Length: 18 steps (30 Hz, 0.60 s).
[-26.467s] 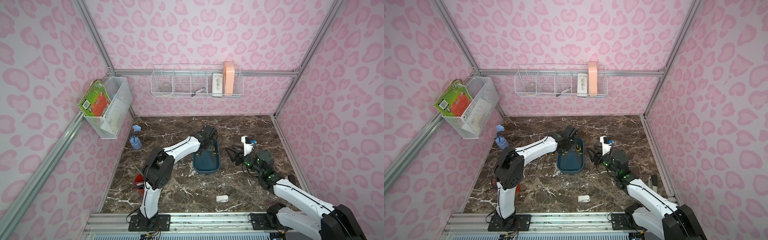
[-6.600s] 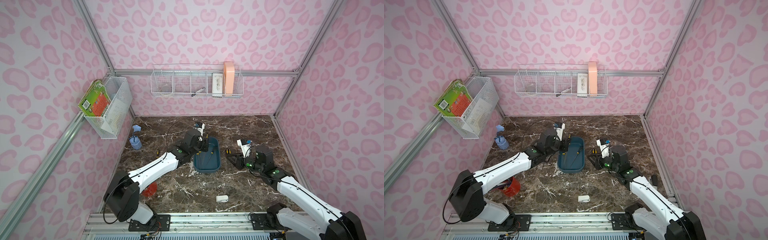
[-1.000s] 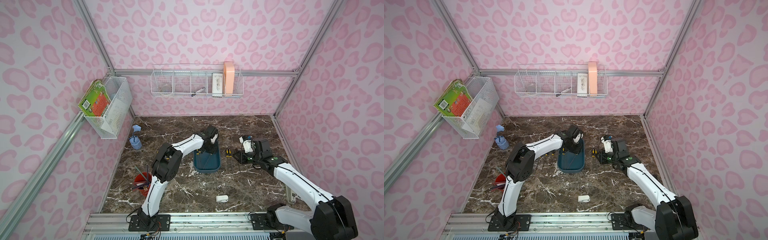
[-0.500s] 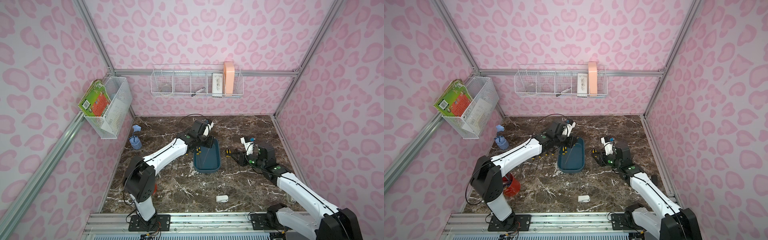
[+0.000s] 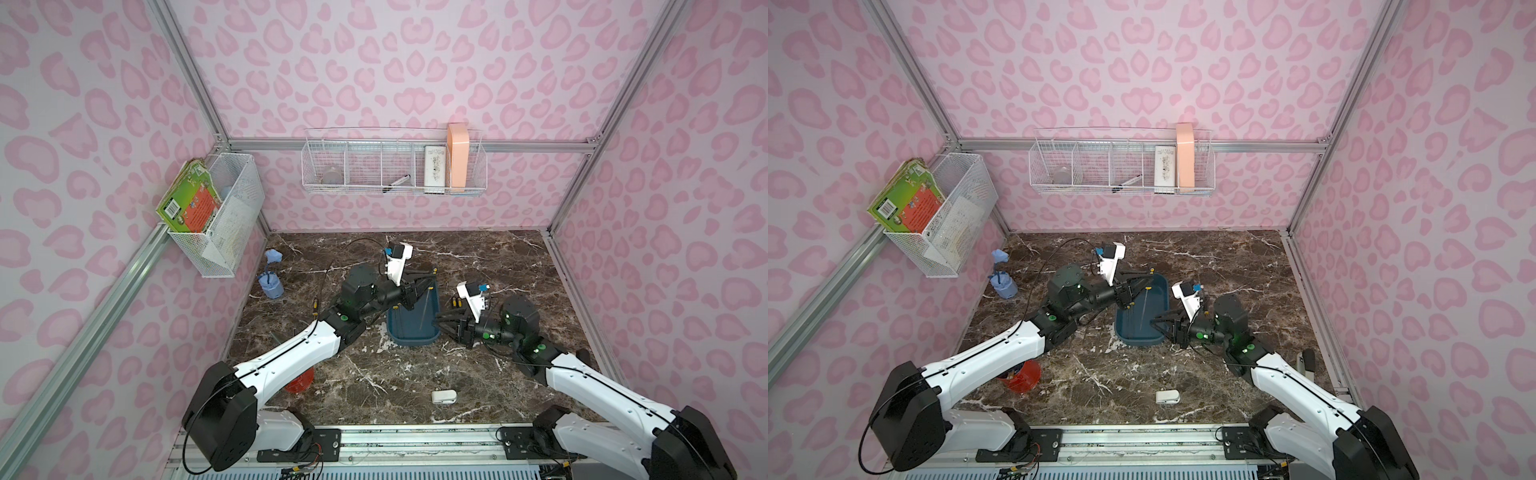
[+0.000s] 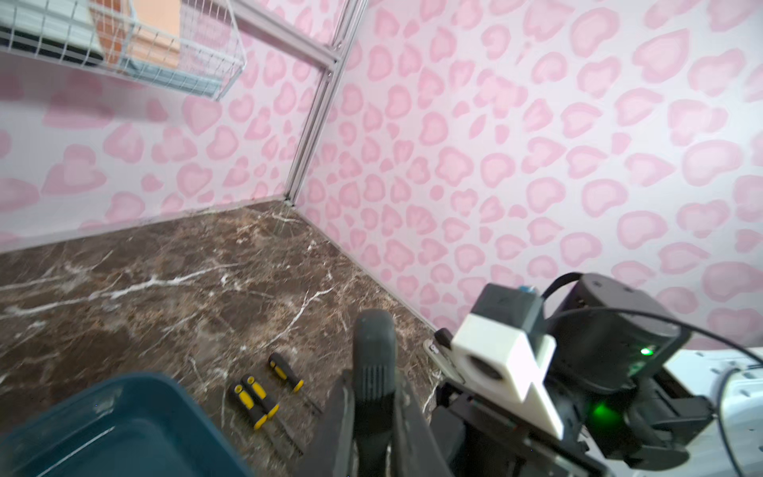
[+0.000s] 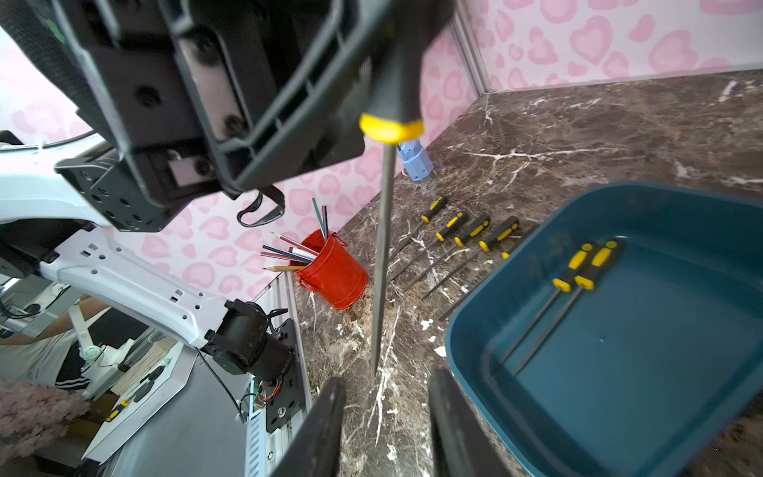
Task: Take the file tool out of the storage box
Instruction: Pick up the file tool from the storage box.
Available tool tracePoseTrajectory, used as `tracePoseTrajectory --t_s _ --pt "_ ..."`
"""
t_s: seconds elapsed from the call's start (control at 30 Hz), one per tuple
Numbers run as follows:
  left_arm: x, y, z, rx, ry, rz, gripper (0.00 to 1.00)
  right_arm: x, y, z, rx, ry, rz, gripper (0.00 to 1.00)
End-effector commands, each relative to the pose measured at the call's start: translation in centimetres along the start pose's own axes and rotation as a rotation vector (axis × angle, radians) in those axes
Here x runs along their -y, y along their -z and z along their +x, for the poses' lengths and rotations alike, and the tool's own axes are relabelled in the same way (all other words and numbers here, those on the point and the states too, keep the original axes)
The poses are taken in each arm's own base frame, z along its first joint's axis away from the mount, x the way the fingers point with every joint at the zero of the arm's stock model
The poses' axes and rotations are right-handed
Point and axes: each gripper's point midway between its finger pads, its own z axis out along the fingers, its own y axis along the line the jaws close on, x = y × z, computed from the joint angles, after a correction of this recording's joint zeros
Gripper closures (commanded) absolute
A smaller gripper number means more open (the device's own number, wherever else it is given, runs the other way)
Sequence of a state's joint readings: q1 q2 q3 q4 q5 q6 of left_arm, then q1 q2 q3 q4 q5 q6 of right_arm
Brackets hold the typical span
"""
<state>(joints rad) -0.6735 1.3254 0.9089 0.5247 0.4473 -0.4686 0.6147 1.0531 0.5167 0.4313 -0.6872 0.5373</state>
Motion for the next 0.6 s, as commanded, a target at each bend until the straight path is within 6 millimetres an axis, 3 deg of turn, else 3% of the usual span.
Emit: tracePoseTrajectory --t_s 0.0,0.27,0.43,0.57 --pt "1.9 0.5 -1.5 0.064 -0.039 0.072 1.00 -0.8 -0.5 -1.3 0.048 0.011 -0.042 0.64" --pt "2.1 -0.4 -0.4 0.029 -0.030 0.090 1.00 -1.4 -2.2 -0.4 -0.006 0.022 -0.066 0.66" --pt "1.5 -0.8 -0.3 0.023 -0.022 0.068 1.00 -1.1 -2.8 0.1 -0.032 0.008 -0.055 0.79" --pt "1.1 -0.6 -0.3 0.025 -0.039 0.036 1.00 -0.8 -3.1 0.9 -0.062 -0.006 -0.063 0.81"
